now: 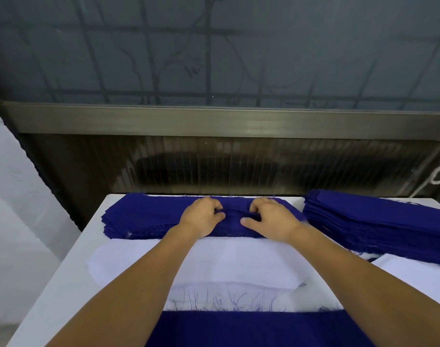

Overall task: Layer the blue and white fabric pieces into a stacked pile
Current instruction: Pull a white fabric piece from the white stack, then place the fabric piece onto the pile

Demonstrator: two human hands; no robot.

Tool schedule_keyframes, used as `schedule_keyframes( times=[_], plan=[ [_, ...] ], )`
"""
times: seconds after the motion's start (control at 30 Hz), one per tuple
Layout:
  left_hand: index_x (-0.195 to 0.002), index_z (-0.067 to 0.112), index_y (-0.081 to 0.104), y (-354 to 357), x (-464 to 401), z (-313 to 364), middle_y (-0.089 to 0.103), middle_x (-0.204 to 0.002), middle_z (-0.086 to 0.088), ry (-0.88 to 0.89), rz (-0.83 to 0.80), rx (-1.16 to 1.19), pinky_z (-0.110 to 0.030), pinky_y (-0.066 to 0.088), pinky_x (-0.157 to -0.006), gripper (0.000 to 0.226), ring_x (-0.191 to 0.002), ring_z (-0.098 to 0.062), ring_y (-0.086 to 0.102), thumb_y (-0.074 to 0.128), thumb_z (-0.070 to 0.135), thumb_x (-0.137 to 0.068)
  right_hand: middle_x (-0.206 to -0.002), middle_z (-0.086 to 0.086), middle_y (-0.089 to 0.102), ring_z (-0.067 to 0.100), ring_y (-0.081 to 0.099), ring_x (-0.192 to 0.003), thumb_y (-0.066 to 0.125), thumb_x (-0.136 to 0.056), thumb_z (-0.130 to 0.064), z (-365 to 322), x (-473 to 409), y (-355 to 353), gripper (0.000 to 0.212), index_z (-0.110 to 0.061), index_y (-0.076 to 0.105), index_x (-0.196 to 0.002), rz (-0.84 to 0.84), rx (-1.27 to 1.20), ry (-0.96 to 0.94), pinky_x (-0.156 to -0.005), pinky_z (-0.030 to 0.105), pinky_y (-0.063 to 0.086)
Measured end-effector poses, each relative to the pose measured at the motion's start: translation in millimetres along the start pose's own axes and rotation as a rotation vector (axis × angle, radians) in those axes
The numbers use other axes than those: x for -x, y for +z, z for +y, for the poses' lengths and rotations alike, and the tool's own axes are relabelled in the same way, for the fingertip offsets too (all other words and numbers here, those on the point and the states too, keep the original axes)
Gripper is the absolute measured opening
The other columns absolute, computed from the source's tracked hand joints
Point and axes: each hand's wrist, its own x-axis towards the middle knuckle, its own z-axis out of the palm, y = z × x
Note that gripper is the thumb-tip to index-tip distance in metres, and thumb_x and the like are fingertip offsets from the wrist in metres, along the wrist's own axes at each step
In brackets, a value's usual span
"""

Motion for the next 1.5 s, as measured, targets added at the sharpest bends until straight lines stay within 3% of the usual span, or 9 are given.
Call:
schedule_keyframes(
  times=[0.13,0.43,0.67,0.87,0.97,1.13,1.23,1.4,1.5],
  plan=[
    [-0.107,0.022,0.065,-9,7,-17,0.064,-0.101,0.003,0.000,0.019,-0.014,-0.027,0.051,-0.077,0.014,-0.089,-0.013,0.059,0.057,0.022,-0.096,-0.098,-0.005,0.057,0.013,0.054,-0.089,0.052,-0.095,-0.022,6,4,0,0.004,-0.026,0.053,-0.094,0.037,-0.080,0.035,-0.074,0.021,0.041],
    [-0.108,0.020,0.065,-57,42,-99,0.063,-0.108,-0.001,-0.203,0.208,-0.218,-0.033,0.054,-0.082,0.016,-0.091,-0.017,0.059,0.056,0.024,-0.095,-0.107,-0.006,0.053,0.012,0.055,-0.098,0.048,-0.100,-0.016,17,22,-7,0.018,-0.020,0.060,-0.113,0.045,-0.150,0.106,-0.085,0.022,0.049],
    [-0.110,0.022,0.068,-74,92,-93,0.061,-0.110,0.004,0.014,0.274,-0.304,-0.029,0.049,-0.086,0.019,-0.097,-0.013,0.056,0.058,0.022,-0.094,-0.102,-0.006,0.061,0.012,0.059,-0.092,0.053,-0.097,-0.018,7,74,-40,0.012,-0.021,0.062,-0.104,0.118,-0.130,0.052,-0.083,0.025,0.050],
    [-0.096,0.042,0.065,-87,171,-83,0.062,-0.090,0.029,0.107,-0.137,-0.055,-0.007,0.047,-0.075,0.016,-0.087,0.007,0.059,0.061,0.026,-0.093,-0.081,-0.013,0.065,0.008,0.060,-0.075,0.059,-0.095,-0.027,7,181,-66,0.016,-0.034,0.062,-0.081,-0.113,-0.298,0.055,-0.068,0.023,0.049],
    [-0.097,0.043,0.069,-90,194,-76,0.066,-0.097,0.029,0.127,-0.391,0.078,-0.011,0.049,-0.081,0.020,-0.094,0.005,0.062,0.060,0.025,-0.094,-0.084,-0.007,0.068,0.010,0.063,-0.075,0.059,-0.095,-0.027,6,213,-75,0.015,-0.030,0.065,-0.082,-0.281,-0.416,0.097,-0.067,0.022,0.050],
    [-0.101,0.042,0.068,-84,208,-70,0.068,-0.104,0.025,0.108,-0.498,0.222,-0.014,0.051,-0.083,0.020,-0.098,0.000,0.064,0.063,0.025,-0.092,-0.087,-0.010,0.071,0.008,0.066,-0.080,0.057,-0.097,-0.028,4,228,-74,0.015,-0.027,0.068,-0.087,-0.423,-0.391,0.167,-0.067,0.021,0.051],
    [-0.095,0.038,0.069,-91,203,-63,0.068,-0.097,0.026,0.104,-0.346,0.192,-0.015,0.052,-0.080,0.018,-0.093,0.001,0.064,0.063,0.021,-0.092,-0.086,-0.010,0.070,0.006,0.065,-0.080,0.059,-0.096,-0.025,2,223,-77,0.013,-0.029,0.067,-0.086,-0.248,-0.355,0.178,-0.072,0.024,0.054],
    [-0.088,0.040,0.064,-105,204,-49,0.064,-0.089,0.027,0.170,0.198,0.159,-0.007,0.046,-0.067,0.024,-0.090,0.004,0.060,0.068,0.016,-0.087,-0.086,-0.026,0.063,-0.004,0.058,-0.089,0.062,-0.091,-0.019,-5,225,-85,0.015,-0.033,0.065,-0.093,0.304,-0.235,0.042,-0.066,0.014,0.047],
    [-0.084,0.038,0.065,-98,225,-55,0.061,-0.095,0.025,0.308,0.226,0.112,-0.005,0.045,-0.073,0.029,-0.091,0.002,0.059,0.072,0.010,-0.082,-0.093,-0.030,0.057,-0.001,0.056,-0.092,0.069,-0.085,-0.010,-4,245,-66,0.022,-0.028,0.067,-0.098,0.376,-0.099,-0.078,-0.073,0.011,0.044]
  ],
)
